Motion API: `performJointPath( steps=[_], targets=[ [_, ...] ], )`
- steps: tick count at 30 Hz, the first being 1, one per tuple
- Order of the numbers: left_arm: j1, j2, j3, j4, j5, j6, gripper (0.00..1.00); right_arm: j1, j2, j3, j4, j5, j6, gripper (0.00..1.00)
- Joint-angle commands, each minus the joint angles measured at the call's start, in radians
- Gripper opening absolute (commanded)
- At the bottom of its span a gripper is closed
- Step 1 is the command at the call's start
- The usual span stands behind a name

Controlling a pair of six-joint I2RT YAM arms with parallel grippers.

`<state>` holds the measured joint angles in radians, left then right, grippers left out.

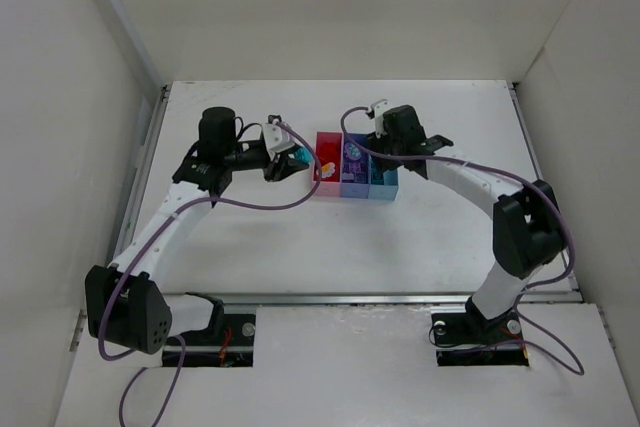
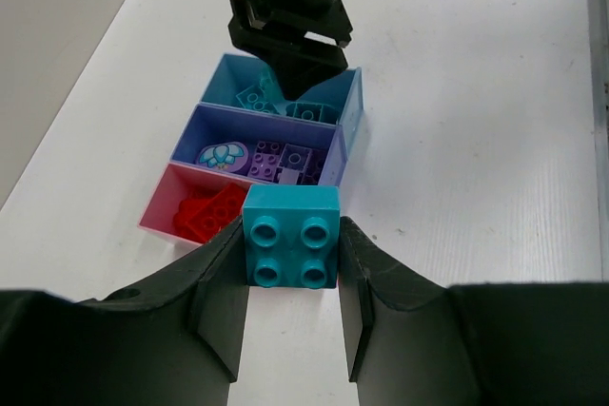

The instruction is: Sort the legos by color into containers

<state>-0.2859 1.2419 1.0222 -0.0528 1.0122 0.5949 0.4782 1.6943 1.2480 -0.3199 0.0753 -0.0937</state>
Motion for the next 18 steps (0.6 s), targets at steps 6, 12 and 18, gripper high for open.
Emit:
performJointPath(
  steps=[6, 12, 18],
  targets=[
    [-0.027, -0.025, -0.013, 0.056, -0.024, -0.03, 0.0, 0.0, -0.019, 0.119, -0.065, 0.161, 0.084, 0.8],
    [-0.079, 0.03, -0.024, 0.123, -0.072, -0.095, 0.0, -0.009, -0.122, 0.105, -0.019, 0.216, 0.097, 0.88],
    [-0.261, 0.161, -0.011, 0.29, -0.377, -0.178, 0.0, -0.075, -0.266, 0.021, 0.056, 0.225, 0.187, 0.96]
  ],
)
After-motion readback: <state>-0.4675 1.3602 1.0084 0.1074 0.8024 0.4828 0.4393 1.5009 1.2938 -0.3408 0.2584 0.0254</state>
